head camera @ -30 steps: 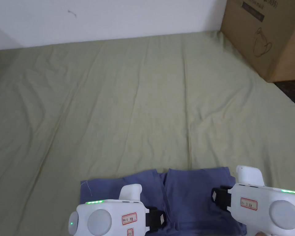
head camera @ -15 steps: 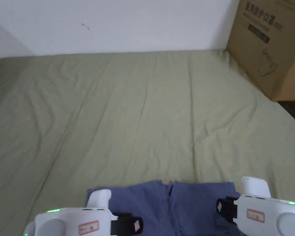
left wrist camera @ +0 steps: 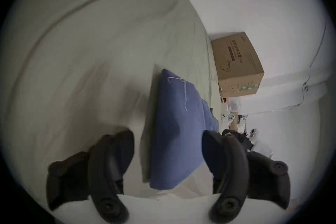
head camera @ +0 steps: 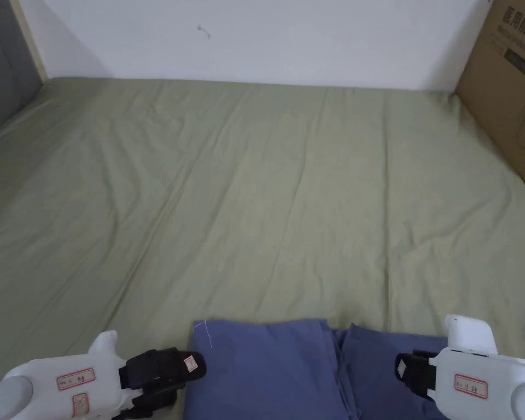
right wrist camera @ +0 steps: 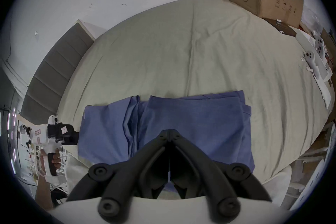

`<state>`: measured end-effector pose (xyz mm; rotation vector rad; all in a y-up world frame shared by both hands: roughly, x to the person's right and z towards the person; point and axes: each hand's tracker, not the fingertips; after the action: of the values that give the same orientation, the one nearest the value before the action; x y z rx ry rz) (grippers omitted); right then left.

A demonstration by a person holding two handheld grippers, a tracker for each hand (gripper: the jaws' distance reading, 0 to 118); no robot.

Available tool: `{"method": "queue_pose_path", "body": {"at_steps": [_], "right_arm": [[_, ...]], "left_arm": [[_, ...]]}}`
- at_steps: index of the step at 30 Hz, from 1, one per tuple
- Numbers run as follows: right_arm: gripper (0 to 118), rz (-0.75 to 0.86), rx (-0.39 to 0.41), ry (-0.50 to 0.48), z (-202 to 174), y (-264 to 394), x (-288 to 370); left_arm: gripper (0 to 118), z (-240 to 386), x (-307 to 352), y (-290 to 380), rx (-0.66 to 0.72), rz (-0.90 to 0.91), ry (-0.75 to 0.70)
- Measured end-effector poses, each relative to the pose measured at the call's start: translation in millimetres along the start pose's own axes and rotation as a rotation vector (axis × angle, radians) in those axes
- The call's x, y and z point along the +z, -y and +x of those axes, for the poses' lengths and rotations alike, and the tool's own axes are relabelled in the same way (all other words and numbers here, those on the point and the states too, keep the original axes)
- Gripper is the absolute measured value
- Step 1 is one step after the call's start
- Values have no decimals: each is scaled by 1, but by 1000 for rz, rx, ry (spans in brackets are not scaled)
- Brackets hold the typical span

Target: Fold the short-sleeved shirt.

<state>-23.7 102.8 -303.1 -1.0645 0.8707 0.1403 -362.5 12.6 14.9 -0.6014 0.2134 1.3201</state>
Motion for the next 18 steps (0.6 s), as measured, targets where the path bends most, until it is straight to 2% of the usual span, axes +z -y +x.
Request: {"method": "queue_pose_path", "body": {"at_steps": [2, 4, 5, 6, 7, 9, 14, 18], "right_arm": [[0, -5, 17, -1, -5, -1, -2], [0, -10, 21, -1, -6, -2, -3], [0, -13, 22, -2, -6, -3, -4], [0, -15, 22, -1, -6, -3, -4], [0, -17, 22, 2, -6, -3, -4], [0, -20, 25, 3, -4, -4, -3], [0, -25, 40, 26, -1, -9, -2], [0, -18, 21, 23, 0, -11, -1]], "left_arm": [[85, -3, -9, 0, 57, -11, 119], [83, -14, -23, -7, 93, -55, 143], [67, -15, -31, -7, 84, -83, 136], [36, -14, -34, -7, 71, -90, 132], [11, -12, -35, -9, 32, -87, 77], [11, -12, -33, -12, -36, -97, -32], [11, -15, -17, -21, -8, -110, 59], [11, -22, 11, -37, -34, -71, 21]]}}
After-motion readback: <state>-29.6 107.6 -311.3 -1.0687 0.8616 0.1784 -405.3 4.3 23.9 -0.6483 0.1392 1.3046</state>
